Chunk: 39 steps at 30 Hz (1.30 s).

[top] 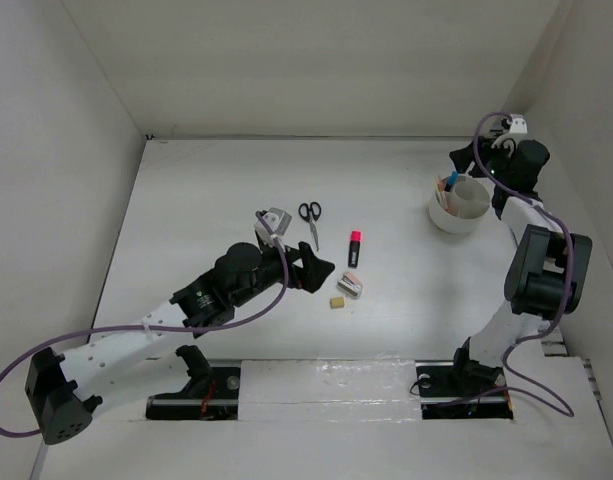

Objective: Sort the stationery into containers
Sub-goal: Place the pen in the storage box, then pick up the pen from the center of the board.

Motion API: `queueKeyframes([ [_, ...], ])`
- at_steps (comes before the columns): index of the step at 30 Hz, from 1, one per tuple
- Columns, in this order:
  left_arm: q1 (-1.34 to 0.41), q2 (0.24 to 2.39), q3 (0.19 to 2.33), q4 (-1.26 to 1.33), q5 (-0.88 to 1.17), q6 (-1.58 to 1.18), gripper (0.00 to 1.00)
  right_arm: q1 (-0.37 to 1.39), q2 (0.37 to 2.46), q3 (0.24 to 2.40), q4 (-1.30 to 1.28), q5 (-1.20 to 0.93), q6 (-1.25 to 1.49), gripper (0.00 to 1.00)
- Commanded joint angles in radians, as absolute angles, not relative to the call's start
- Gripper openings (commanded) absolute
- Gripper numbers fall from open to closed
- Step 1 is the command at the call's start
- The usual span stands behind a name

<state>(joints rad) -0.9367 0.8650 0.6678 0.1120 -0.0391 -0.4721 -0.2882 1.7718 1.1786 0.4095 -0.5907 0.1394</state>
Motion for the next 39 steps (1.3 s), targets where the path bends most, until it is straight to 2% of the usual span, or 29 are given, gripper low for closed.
queueKeyframes([
  [1, -0.942, 0.919, 0.716, 0.100, -0.101, -0.486, 1.00, -0.275, 1.640, 1.216, 0.470, -0.551, 0.153, 0.69],
  [2, -0.942, 0.936, 0.727, 0.091, -0.115, -0.486, 1.00, -0.262, 1.628, 1.232, 0.450, -0.522, 0.153, 0.80],
  [3, -0.942, 0.952, 0.736, 0.078, -0.115, -0.486, 1.00, -0.253, 1.615, 1.256, 0.428, -0.509, 0.153, 0.99],
  [4, -0.942, 0.989, 0.745, 0.078, -0.129, -0.486, 1.00, -0.242, 1.586, 1.265, 0.388, -0.488, 0.153, 1.00],
  [10, -0.896, 1.173, 0.837, 0.103, -0.091, -0.485, 1.00, -0.112, 1.465, 1.256, 0.264, -0.344, 0.153, 1.00],
  [15, -0.896, 1.411, 0.991, 0.100, -0.080, -0.440, 1.00, 0.023, 1.338, 1.183, 0.096, -0.163, 0.173, 1.00],
  [19, -0.896, 1.567, 1.104, 0.077, -0.057, -0.402, 1.00, 0.067, 1.234, 1.105, 0.037, -0.114, 0.207, 1.00],
  [26, -0.896, 1.801, 1.290, 0.023, -0.046, -0.360, 0.97, 0.127, 1.120, 1.117, -0.166, -0.069, 0.224, 1.00],
  [33, -0.896, 2.011, 1.503, -0.205, -0.149, -0.383, 0.84, 0.127, 1.011, 1.080, -0.184, -0.115, 0.233, 1.00],
  [36, -0.896, 2.068, 1.557, -0.251, -0.169, -0.405, 0.83, 0.127, 0.989, 1.071, -0.184, -0.126, 0.233, 1.00],
  [39, -0.896, 2.130, 1.624, -0.346, -0.219, -0.448, 0.68, 0.127, 0.980, 1.071, -0.184, -0.137, 0.242, 1.00],
])
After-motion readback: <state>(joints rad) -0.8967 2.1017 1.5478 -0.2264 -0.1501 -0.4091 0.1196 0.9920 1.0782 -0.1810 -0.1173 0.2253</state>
